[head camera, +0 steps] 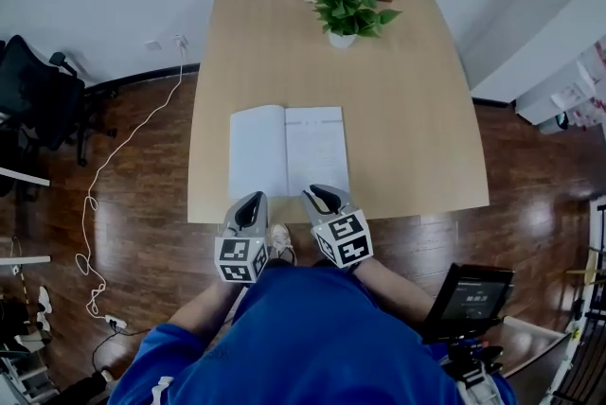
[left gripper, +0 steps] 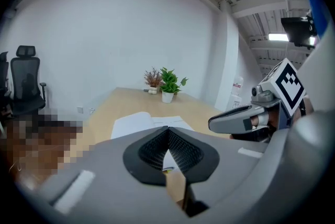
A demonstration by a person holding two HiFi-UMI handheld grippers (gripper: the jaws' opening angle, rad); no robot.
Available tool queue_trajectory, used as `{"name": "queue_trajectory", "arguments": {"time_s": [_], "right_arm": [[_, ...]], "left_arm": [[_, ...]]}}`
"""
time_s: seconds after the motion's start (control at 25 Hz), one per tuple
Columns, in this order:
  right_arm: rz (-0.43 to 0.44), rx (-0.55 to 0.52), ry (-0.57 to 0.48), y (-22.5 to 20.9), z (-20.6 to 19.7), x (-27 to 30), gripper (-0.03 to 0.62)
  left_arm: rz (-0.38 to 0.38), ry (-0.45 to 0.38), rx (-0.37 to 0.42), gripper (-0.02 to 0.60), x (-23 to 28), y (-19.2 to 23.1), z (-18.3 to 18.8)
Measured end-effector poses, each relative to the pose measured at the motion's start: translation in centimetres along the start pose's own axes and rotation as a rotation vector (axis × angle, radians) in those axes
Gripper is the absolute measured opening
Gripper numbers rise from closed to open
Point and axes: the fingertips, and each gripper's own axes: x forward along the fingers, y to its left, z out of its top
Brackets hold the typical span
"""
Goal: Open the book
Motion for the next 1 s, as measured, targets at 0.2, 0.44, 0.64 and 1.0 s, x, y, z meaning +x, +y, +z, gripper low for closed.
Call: {"name": "queue_trajectory", "arguments": {"time_s": [0.2, 0.44, 0.64, 1.0], "right_arm": [[-0.001, -0.046, -0.052, -0.1, -0.9, -4.6, 0.069], [0.017, -0.059, -0.087, -0.1, -2.9, -9.7, 0.069], [0.011, -0.064, -0.108, 0.1, -4.6, -12.4, 0.067], [-0.058, -0.089, -0.125, 1.4, -4.9, -14.8, 0.063]], "left_arm": [[0.028, -0.016, 0.01, 0.006, -2.0, -3.8, -0.3], [0.071, -0.038, 0.015, 0.006, -4.8, -8.1, -1.1], [0.076, -0.055, 0.033, 0.006, -6.5, -10.5, -1.6], [0.029, -0.07, 0.062, 0.006, -7.6, -11.9, -1.4]]}}
